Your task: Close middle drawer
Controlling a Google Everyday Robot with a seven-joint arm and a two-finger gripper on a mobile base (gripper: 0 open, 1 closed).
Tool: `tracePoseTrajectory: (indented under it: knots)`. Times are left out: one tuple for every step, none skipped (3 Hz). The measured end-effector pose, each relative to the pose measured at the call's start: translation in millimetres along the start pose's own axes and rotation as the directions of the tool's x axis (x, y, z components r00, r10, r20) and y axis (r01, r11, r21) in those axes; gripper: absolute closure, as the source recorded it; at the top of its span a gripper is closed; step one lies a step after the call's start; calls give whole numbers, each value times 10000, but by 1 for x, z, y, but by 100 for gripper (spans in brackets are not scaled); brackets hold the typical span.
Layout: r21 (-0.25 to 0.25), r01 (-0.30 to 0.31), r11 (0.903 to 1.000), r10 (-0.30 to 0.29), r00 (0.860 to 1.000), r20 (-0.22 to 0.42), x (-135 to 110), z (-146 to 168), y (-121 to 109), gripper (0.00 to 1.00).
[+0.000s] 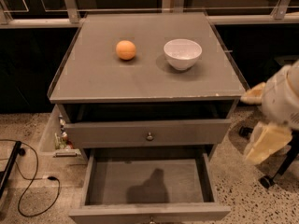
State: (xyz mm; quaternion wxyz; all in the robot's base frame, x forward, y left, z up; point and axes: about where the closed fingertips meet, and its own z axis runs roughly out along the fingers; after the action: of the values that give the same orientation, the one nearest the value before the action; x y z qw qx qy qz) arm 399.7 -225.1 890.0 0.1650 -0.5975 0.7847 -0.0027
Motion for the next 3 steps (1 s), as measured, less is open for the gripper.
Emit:
tracePoseTrajectory:
  knots:
    - [-196, -168, 9997, 172, 9997, 175, 26, 42, 34, 42]
    - [-536, -443, 9976, 447, 9990, 64, 53, 84, 60, 65]
    - [-608, -496, 9969, 498, 9988, 24, 57, 92, 66, 88]
